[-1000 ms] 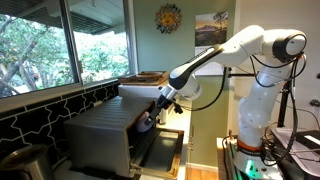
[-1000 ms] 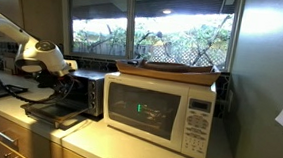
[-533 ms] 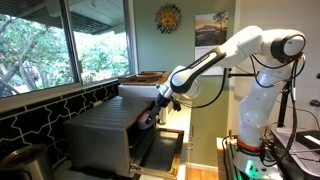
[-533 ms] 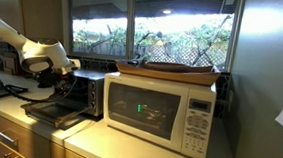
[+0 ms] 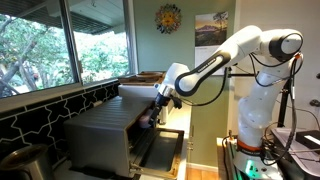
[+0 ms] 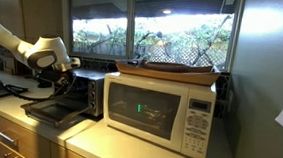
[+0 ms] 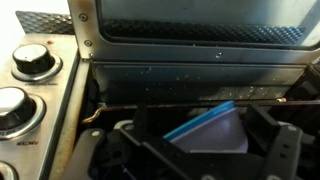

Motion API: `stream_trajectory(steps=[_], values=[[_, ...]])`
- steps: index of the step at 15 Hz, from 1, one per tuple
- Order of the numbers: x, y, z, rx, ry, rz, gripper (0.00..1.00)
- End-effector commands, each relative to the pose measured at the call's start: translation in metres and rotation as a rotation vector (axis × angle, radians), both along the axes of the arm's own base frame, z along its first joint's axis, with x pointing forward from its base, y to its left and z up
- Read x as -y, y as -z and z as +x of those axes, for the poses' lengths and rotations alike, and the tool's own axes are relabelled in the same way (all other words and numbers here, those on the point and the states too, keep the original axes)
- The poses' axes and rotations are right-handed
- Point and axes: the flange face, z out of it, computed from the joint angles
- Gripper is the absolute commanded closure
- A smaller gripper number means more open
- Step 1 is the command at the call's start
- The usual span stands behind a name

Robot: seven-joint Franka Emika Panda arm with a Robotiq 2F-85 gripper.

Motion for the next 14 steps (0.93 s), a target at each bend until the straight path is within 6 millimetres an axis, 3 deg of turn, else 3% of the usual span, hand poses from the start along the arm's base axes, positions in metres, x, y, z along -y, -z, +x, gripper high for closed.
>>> stream_trajectory(steps=[1,14], values=[[-0.013,-0.003,-0.003,-0.019,0.032,0.052,0.0],[-0.037,0.018,-0.008,-0.152,0.183,0.108,0.0]])
